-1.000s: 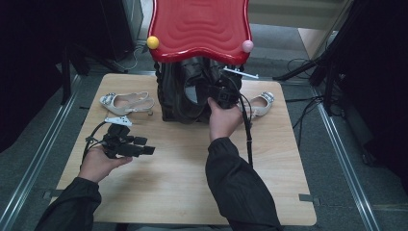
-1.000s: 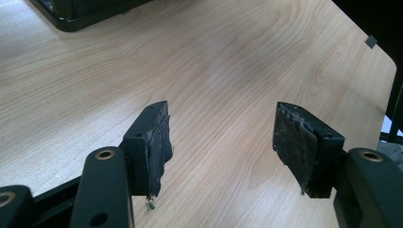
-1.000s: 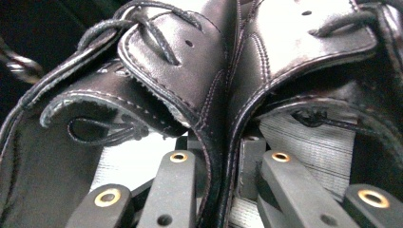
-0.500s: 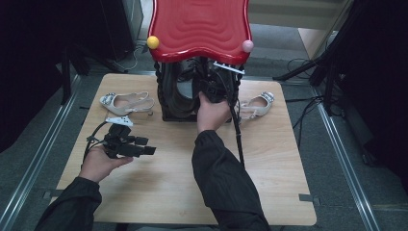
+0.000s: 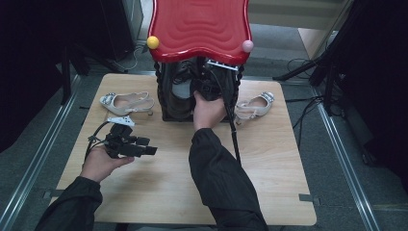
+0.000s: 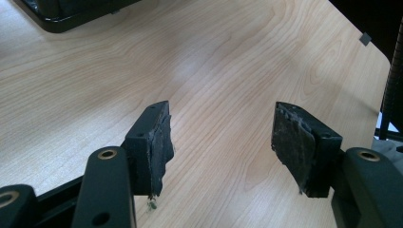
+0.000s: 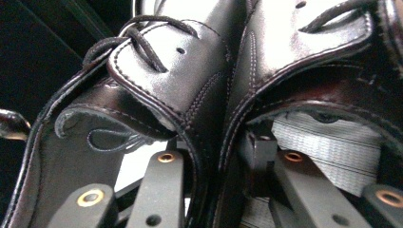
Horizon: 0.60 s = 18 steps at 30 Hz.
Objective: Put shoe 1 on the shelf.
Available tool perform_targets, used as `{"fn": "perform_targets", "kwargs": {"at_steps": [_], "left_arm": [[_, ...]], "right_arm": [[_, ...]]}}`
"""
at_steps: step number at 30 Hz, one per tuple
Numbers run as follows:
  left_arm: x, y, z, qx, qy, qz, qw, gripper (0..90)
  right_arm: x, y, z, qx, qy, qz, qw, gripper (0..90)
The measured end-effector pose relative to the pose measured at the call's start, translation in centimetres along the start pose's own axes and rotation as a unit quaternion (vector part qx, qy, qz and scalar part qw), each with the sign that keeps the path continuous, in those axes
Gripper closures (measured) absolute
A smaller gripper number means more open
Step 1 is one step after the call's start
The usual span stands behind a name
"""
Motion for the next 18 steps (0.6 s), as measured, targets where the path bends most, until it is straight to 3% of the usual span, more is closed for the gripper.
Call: {"fn": "perform_targets", "kwargs": {"at_steps": [8, 13, 18], "left_arm": [[-0.1, 0.0, 0.0, 0.001, 0.001, 0.001, 1.0000, 38.8], [0.0, 0.0, 0.0, 0.000, -0.001, 0.001, 1.0000, 38.8], [0.0, 0.0, 0.1, 0.001, -0.002, 0.000, 1.0000, 38.8]], "right_arm": [[0.7, -0.6, -0.9, -0.049, -0.008, -0.012, 0.9987, 67.2], [0.8, -0.7, -1.0, -0.050, -0.012, -0.012, 0.9986, 66.9], [0.9, -0.7, -1.0, -0.040, 0.001, -0.022, 0.9990, 63.5]]}}
Point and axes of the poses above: each handheld gripper's, and its own axes: x roughly forward along the jaws, y roughly out of its top, z roughly to its right, the point moved 7 cm from there along x, roughly forward along the jaws, and after that the axes turned 2 degrees about -z, right-handed, at the moved point
